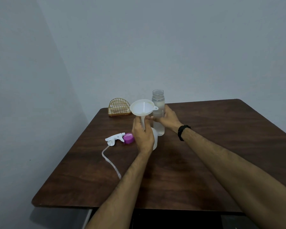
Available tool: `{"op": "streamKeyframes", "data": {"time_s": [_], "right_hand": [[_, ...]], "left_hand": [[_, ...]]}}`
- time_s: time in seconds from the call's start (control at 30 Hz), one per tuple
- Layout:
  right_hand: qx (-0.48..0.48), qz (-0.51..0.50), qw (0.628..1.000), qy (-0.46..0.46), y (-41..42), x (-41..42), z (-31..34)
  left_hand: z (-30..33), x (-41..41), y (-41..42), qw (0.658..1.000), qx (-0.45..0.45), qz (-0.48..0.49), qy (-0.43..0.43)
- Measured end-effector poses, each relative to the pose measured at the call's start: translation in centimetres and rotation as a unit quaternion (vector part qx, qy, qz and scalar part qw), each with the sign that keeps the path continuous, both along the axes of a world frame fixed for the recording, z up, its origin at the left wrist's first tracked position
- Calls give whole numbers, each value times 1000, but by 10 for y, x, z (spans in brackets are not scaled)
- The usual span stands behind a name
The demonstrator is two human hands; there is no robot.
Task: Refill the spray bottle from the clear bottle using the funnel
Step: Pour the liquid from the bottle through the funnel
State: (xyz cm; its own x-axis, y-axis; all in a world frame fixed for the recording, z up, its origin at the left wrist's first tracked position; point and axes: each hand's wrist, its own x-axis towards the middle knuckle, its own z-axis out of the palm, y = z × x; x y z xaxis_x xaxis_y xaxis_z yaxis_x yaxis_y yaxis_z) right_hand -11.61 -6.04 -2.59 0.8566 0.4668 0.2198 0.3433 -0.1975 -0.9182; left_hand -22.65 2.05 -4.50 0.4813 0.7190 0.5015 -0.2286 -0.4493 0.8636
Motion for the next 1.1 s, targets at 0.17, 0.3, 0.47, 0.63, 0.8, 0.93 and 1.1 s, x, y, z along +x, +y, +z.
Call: {"op": "streamKeyframes", "data": {"time_s": [0.17,0.3,0.47,0.63,0.8,0.93,1.1], "right_hand": [[-17,-28,999,-22,-35,4,6],[-31,-49,998,-35,-68,3,11],[-55,-74,994,-51,-105,0,18],[-80,-88,990,-69,-129,-2,28],[-95,-92,988,-81,-142,-3,37],[-111,-97,985,-91,-145,-2,42],[-135,-100,980,-108,-144,-1,45]], "left_hand": [[0,7,-14,1000,1,-24,-9],[-1,18,-30,999,9,-52,-13],[-1,28,-47,996,4,-91,-11],[-1,36,-59,994,13,-111,-16],[-2,39,-67,991,24,-129,-25],[-1,40,-71,990,33,-134,-26],[-1,40,-73,989,39,-140,-31]]}}
